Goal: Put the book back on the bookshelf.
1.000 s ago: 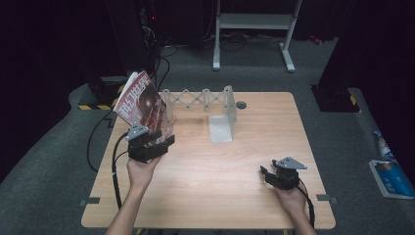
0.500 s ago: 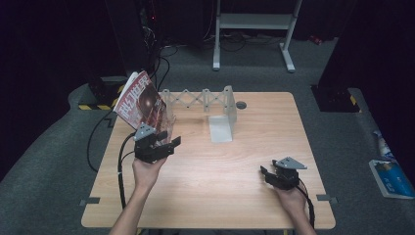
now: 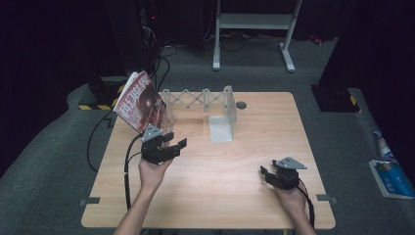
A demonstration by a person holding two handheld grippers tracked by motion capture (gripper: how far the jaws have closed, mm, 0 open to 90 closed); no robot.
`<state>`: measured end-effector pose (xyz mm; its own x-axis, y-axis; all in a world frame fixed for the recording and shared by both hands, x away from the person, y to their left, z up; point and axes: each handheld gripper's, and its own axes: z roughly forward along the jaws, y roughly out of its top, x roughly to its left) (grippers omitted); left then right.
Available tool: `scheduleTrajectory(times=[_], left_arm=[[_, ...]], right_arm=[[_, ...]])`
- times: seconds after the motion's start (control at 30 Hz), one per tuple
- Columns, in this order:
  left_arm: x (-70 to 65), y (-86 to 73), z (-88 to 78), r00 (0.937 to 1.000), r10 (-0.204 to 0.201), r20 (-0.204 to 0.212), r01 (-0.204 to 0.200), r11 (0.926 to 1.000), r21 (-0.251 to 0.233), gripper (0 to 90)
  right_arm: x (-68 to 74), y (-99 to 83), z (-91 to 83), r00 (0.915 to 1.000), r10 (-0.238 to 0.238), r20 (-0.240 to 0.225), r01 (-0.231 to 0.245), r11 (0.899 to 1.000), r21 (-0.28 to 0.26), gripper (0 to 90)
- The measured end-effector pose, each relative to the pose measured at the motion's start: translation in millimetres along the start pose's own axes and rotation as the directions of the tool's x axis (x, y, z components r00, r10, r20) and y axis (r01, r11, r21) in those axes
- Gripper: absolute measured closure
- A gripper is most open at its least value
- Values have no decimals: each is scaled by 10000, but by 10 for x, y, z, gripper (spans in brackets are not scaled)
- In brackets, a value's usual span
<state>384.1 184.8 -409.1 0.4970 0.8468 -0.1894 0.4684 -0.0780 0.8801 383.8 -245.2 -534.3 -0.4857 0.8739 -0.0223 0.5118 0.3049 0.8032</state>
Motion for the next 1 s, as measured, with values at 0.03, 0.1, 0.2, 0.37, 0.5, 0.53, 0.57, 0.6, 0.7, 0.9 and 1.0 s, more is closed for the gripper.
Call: scheduleTrajectory(times=[0.03,0.1,0.2,0.37,0.5,0.53,0.57,0.6,0.7,0.9,1.0], left_arm=[[0,0,0,10000,0,0,0,10000,0,382],[-11,-2,13,10000,15,15,-15,10000,19,381],[-29,-16,36,10000,6,30,-6,10000,55,381],[-46,-39,70,10000,-15,50,14,10000,96,380],[-68,-59,112,10000,-8,78,7,9998,177,380],[-68,-59,112,10000,-8,78,7,9998,177,380],[-71,-61,117,10000,-10,92,9,9998,196,380],[-79,-74,133,9999,-19,105,17,9998,215,381],[-88,-85,157,10000,38,84,-41,9994,333,380],[-101,-98,193,9999,55,110,-59,9992,390,380],[-108,-124,226,9999,1,140,-8,9990,453,380]], right_arm=[[0,0,0,10000,0,0,0,10000,0,413],[0,0,0,10000,1,1,-1,10000,1,412],[0,0,0,10000,-4,1,4,10000,-1,412],[0,0,0,10000,-3,0,3,10000,-2,412],[0,0,0,10000,-1,0,1,10000,2,412],[0,0,0,10000,-1,0,1,10000,2,412],[0,0,0,10000,-5,0,5,10000,1,412],[0,0,0,10000,-3,0,3,10000,0,412],[0,0,0,10000,-3,-2,3,10000,1,412],[1,0,-1,10000,5,-5,-5,10000,9,412],[1,0,-1,10000,4,-7,-4,10000,7,412]])
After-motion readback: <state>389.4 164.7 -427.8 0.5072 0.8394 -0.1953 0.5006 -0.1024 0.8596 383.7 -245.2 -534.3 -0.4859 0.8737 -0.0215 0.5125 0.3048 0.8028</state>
